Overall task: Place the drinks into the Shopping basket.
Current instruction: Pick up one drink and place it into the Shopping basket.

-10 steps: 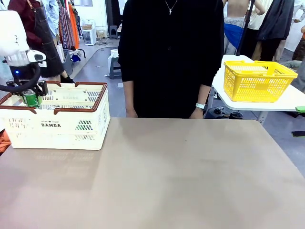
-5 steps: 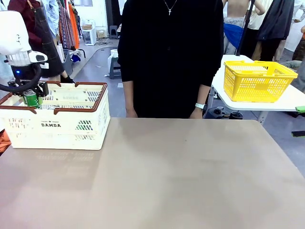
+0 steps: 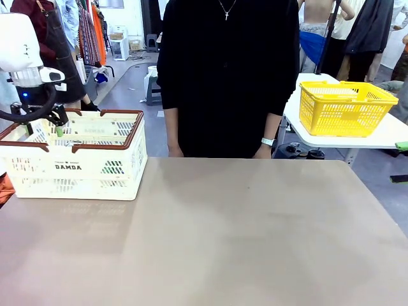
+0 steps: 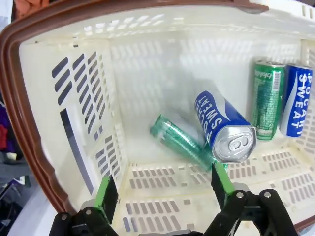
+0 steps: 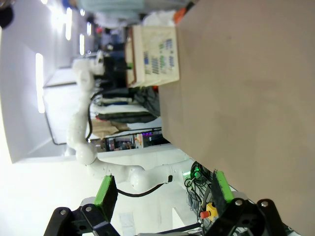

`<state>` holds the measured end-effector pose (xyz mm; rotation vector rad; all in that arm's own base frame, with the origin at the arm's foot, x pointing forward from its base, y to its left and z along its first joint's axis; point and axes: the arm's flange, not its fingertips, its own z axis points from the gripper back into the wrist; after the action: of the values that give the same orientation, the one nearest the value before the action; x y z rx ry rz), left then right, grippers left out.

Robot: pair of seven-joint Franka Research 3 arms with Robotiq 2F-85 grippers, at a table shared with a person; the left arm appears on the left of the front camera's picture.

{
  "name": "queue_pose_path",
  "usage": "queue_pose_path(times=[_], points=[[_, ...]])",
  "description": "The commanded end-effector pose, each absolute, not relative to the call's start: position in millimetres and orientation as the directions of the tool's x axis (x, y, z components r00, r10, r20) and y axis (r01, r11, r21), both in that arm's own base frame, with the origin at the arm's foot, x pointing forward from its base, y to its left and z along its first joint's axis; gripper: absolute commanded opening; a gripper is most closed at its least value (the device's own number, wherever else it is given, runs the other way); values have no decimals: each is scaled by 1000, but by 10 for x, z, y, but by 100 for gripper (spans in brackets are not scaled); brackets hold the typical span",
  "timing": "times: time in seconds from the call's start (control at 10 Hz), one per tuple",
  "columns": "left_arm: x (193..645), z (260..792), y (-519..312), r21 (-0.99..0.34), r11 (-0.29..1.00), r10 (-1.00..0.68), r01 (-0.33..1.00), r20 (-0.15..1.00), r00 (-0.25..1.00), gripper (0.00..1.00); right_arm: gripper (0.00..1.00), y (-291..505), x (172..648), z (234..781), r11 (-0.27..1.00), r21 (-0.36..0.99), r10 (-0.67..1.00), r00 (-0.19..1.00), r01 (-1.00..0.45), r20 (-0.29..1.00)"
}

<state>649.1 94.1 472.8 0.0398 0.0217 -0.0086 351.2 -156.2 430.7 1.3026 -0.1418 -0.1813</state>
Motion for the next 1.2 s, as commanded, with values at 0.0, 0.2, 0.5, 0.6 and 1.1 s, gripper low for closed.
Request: queue_pose_path(times=[0.0, 0.2, 0.5, 0.6, 1.1], points=[[6477, 4789, 974, 24, 999, -21, 21, -14, 1000, 100, 100, -1574, 3510, 4359, 254, 965, -205, 979, 62, -9], [6395, 4903, 952, -22, 999, -30, 30, 6, 1000, 100, 100, -1574, 3510, 4359, 254, 965, -205, 979, 62, -9], [5735, 5409, 755, -304, 949, -116, 85, -85, 990, 100, 100, -1574, 3510, 4359, 254, 965, -205, 979, 62, -9], [5463, 5554, 770, -374, 925, -125, 73, -117, 985, 100, 100, -1574, 3510, 4359, 254, 965, -205, 979, 62, -9], [4020, 5388, 1984, -957, 159, -129, 241, 222, 967, 100, 100, -1574, 3510, 4359, 254, 965, -205, 979, 62, -9]])
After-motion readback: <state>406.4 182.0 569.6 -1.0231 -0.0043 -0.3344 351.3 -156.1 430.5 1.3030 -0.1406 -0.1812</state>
